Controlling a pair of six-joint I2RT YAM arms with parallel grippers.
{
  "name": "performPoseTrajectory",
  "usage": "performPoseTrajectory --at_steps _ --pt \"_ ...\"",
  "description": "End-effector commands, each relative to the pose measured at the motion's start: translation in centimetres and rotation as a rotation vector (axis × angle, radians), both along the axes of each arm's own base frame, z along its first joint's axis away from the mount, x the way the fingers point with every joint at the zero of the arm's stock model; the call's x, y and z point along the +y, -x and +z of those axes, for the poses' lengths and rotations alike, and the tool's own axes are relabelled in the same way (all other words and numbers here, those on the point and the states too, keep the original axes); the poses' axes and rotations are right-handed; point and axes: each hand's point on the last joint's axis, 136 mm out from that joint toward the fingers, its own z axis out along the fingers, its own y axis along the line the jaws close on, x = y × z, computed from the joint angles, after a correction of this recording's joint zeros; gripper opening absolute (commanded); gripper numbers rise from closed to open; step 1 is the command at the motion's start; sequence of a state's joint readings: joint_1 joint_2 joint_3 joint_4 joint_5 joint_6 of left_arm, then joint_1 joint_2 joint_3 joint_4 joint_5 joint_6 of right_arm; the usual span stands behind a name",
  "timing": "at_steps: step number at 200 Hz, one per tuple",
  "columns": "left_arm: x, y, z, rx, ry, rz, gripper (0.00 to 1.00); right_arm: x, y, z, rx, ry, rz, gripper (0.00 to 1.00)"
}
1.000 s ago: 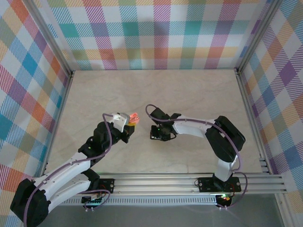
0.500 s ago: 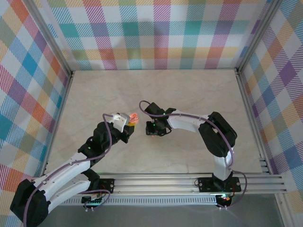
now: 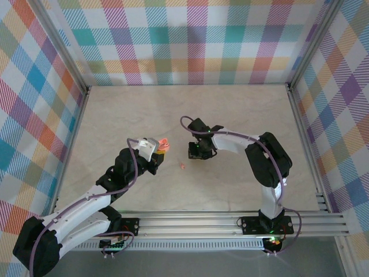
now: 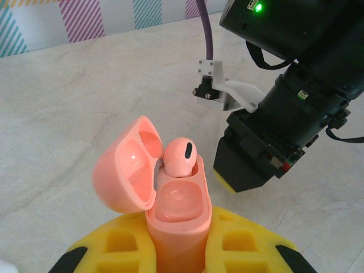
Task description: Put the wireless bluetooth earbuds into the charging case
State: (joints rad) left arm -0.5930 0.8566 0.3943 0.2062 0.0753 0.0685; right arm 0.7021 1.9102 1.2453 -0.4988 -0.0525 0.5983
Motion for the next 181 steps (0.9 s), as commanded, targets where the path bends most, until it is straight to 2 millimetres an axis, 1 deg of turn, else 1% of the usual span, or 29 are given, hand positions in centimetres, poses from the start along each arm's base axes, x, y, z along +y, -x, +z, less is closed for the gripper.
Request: performPoseTrajectory --at_steps 1,17,33,44,59,70,102,123,151,181 --pt "0.2 -0.7 2.0 -0.041 0.013 0.022 0.0 0.1 0.8 0.7 -0.026 -0.024 0.09 0.24" --pt "0.5 -0.7 2.1 -0.039 0.012 0.037 0.0 1.1 1.3 2.0 -0.061 -0.079 0.161 0.24" --pt "0.8 -0.7 2.3 -0.039 0.015 0.052 0.0 1.8 2.2 2.8 -0.094 -0.086 0.228 0.25" --pt "1.0 -0.7 2.4 -0.039 0.016 0.061 0.0 2.4 2.8 3.1 -0.108 -0.089 0.264 0.28" --pt "1.1 -0.6 2.2 -0.033 0.014 0.069 0.0 3.6 3.5 3.3 -0.131 -0.09 0.309 0.36" --pt "1.2 -0.6 2.2 -0.031 0.014 0.071 0.0 4.4 4.0 3.2 -0.142 -0.083 0.335 0.38" --pt "1.3 -0.4 2.3 -0.028 0.018 0.07 0.0 5.5 4.4 1.1 -0.116 -0.01 0.366 0.42" --pt "1.4 -0.3 2.4 -0.03 0.017 0.072 0.0 5.2 4.3 0.2 -0.115 0.054 0.373 0.44" --pt "1.5 -0.2 2.5 -0.033 0.018 0.074 0.0 3.4 3.6 -0.7 -0.138 0.155 0.348 0.47" --pt "1.4 -0.3 2.5 -0.034 0.02 0.071 0.0 2.0 2.5 -1.3 -0.133 0.202 0.349 0.47"
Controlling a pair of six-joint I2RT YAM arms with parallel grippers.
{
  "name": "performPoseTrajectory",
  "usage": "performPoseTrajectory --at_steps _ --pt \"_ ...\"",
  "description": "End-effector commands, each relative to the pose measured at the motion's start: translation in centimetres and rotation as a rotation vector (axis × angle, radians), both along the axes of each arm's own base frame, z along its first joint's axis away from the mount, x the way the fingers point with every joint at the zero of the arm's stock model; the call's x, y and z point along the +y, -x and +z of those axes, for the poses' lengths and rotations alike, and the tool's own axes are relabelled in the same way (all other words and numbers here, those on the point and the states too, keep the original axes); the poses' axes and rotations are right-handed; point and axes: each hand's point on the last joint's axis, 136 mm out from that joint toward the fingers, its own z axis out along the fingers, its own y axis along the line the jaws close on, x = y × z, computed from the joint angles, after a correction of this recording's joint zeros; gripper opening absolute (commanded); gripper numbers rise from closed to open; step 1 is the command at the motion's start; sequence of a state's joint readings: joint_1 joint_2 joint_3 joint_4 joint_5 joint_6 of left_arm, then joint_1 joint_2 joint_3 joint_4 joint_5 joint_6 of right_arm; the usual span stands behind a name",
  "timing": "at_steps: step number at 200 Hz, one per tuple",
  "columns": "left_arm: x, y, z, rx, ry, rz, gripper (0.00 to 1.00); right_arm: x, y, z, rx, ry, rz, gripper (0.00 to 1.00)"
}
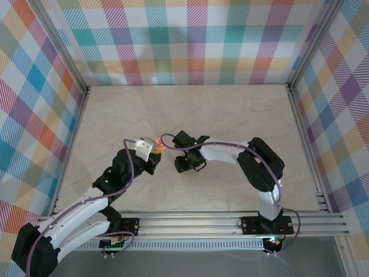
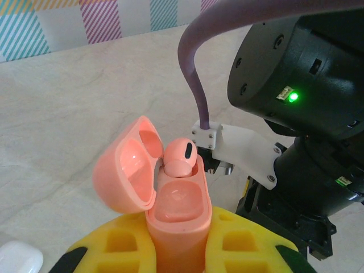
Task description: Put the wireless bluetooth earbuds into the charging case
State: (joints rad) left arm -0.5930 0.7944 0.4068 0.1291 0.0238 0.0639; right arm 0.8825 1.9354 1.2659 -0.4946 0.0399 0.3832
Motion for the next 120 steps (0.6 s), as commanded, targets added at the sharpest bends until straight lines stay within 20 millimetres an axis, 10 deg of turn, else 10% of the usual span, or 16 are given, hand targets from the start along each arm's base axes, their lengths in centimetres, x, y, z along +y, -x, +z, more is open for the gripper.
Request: performPoseTrajectory --at_steps 1,120 --pt "0.2 -0.5 1.9 -0.03 0.032 0.021 0.0 -2.4 -1.7 -0.8 -0.027 0.105 -0.012 0.48" --pt "0.1 -0.8 2.1 -0.039 0.016 0.023 0.0 -10.8 -9.5 2.7 -0.1 0.094 -0.224 0.48"
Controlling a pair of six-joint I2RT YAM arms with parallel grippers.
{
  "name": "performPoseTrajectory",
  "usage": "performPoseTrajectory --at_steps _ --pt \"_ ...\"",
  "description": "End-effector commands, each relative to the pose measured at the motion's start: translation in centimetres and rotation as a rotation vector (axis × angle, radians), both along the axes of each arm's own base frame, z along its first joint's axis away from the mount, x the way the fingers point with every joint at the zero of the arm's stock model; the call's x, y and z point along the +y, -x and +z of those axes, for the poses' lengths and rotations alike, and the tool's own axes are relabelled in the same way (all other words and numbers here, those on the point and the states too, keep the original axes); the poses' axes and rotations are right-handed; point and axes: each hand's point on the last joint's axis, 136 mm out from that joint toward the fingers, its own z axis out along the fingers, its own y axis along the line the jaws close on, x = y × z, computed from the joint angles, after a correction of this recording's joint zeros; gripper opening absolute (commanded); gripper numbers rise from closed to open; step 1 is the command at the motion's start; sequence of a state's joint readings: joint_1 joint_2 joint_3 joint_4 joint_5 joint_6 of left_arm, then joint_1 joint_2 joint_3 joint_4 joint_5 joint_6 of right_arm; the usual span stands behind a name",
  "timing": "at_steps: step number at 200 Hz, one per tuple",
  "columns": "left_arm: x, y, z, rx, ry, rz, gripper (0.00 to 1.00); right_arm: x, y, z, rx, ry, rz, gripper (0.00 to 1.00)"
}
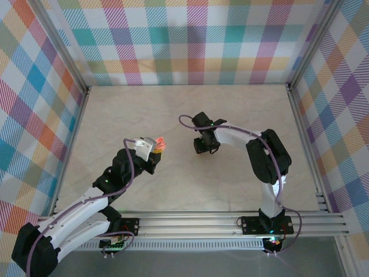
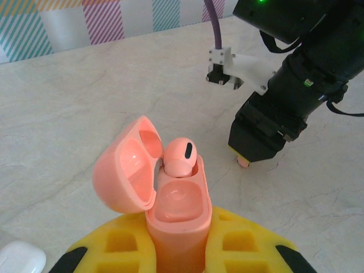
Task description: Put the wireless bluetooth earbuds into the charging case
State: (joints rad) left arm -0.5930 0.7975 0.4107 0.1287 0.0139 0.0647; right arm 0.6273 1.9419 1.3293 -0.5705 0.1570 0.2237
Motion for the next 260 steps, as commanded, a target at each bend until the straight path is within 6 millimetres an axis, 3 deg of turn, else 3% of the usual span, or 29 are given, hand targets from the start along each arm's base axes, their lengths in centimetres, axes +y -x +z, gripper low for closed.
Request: performPoseTrajectory --at_steps 1,21,37,59,92,117,147,187,260 --pt "0.0 -0.7 2.0 -0.036 0.019 0.014 0.0 -1.8 -0.6 1.7 -0.012 -0.042 -0.09 0.48" --pt "-0.1 -0.7 1.9 -0.033 0.016 0.009 0.0 -4.1 -0.6 1.0 0.032 -0.083 -0.203 0.48" --pt "-0.1 -0.7 1.9 -0.031 0.016 0.006 0.0 -4.5 -0.1 0.8 0.048 -0.124 -0.206 0.48" --pt "-0.2 -0.7 1.7 -0.031 0.016 0.005 0.0 -3.1 -0.2 1.5 0.034 -0.186 -0.123 0.46" --pt "-0.8 -0.8 1.6 -0.022 0.032 -0.016 0.0 0.0 -2.3 2.7 0.005 -0.284 -0.005 0.38" --pt "-1.2 -0.7 1.8 -0.015 0.046 -0.035 0.0 1.8 -3.1 2.1 0.054 -0.328 0.039 0.3" --pt "-1.3 -0.6 1.7 -0.009 0.049 -0.042 0.0 2.6 -2.8 0.4 0.123 -0.342 0.064 0.25" --pt "-1.4 -0.5 1.7 -0.007 0.057 -0.048 0.0 2.6 -0.9 -1.0 0.209 -0.366 0.049 0.19" --pt "-1.4 0.0 1.8 -0.004 0.078 -0.06 0.0 0.6 5.2 -2.2 0.346 -0.422 -0.103 0.17"
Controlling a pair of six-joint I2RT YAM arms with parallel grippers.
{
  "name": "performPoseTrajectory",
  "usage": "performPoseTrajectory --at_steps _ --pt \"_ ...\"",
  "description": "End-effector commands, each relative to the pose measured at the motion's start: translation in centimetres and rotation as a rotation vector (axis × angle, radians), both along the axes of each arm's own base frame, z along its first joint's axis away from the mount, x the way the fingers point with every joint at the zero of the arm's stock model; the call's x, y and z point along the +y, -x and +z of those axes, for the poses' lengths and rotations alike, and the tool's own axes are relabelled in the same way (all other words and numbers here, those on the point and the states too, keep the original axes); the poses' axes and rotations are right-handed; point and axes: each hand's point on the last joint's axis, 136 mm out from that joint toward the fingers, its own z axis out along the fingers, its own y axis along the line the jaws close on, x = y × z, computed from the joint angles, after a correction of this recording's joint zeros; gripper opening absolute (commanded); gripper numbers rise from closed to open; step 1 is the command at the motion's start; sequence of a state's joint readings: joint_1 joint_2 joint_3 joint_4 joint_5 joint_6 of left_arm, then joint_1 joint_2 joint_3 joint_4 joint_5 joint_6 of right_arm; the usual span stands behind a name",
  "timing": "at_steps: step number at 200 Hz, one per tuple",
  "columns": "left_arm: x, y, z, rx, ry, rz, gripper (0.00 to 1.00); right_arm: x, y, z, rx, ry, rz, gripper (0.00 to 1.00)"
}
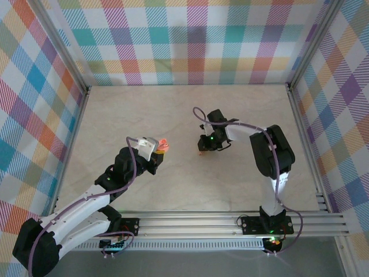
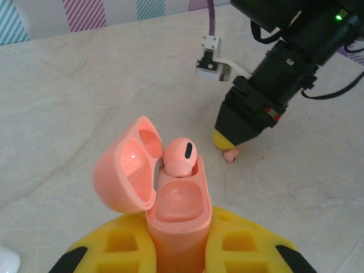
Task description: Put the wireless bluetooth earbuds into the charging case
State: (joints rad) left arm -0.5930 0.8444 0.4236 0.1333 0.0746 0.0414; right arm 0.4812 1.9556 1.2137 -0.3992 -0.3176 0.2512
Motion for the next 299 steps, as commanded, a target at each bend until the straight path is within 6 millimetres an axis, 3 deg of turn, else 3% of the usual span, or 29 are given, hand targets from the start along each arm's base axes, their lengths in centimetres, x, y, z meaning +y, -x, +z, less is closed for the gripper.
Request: performPoseTrajectory --at_steps 1,46,98,127,147,188,220,299 --pt "-0.3 -0.2 2.4 -0.051 0.06 -0.01 0.0 -0.8 4.3 -0.8 0.151 -0.011 -0.057 0.17" --pt "-0.4 0.0 2.7 -0.052 0.072 -0.016 0.0 -1.5 6.5 -0.1 0.183 -0.025 -0.136 0.18" --pt "-0.3 0.1 2.9 -0.052 0.076 -0.013 0.0 -2.5 6.1 3.3 0.136 -0.024 -0.268 0.26" --pt "-0.2 0.1 2.6 -0.047 0.08 -0.009 0.0 -2.9 5.8 5.2 -0.024 0.101 -0.183 0.35" --pt "-0.1 0.2 2.6 -0.044 0.082 -0.006 0.0 -2.1 6.1 5.7 -0.083 0.203 -0.08 0.41" --pt "-0.1 0.1 2.6 -0.043 0.079 -0.001 0.0 0.1 6.8 3.8 -0.07 0.302 0.089 0.46" --pt "0.1 0.2 2.6 -0.045 0.076 0.004 0.0 0.1 6.5 2.6 -0.074 0.343 0.134 0.47" --pt "0.1 -0.1 2.3 -0.039 0.066 0.011 0.0 0.2 6.2 1.0 -0.068 0.38 0.196 0.34"
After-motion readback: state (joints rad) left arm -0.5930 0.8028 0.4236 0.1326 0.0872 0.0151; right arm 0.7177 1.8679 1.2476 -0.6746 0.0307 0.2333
